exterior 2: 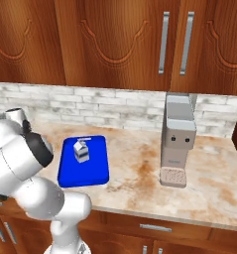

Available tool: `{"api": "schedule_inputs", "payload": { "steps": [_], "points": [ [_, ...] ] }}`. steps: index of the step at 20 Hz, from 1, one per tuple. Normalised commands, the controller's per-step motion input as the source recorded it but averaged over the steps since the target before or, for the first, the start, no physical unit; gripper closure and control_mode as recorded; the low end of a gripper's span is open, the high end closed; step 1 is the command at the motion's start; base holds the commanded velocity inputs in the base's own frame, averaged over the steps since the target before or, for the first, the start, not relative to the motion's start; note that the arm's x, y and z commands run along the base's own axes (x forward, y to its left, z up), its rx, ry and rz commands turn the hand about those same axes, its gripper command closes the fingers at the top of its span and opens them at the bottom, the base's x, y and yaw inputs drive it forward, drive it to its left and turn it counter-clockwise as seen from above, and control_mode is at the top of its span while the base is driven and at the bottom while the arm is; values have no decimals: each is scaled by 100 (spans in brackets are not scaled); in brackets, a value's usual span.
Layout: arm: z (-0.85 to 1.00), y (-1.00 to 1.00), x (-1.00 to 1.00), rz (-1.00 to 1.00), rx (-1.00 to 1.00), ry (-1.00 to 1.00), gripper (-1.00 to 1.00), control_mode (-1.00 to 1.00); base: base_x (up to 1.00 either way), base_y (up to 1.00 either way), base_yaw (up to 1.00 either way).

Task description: Take out the milk from the fridge and place it on the tray on the counter. Then take the sugar cube near the tray and place it in the tray.

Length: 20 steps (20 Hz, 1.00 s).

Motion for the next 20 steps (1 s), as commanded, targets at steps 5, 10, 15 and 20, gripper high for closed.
{"api": "schedule_inputs", "payload": {
  "steps": [5, 10, 15, 20],
  "points": [
    [62, -57, -22, -13, 0, 29, 100, -100, 0, 0, 0],
    [37, -56, -1, -5, -7, 9, 100, -100, 0, 0, 0],
    [-11, -66, 7, 0, 0, -1, 100, -100, 0, 0, 0],
    [-25, -77, 26, 0, 0, 4, 100, -100, 0, 0, 0]
  ]
}}
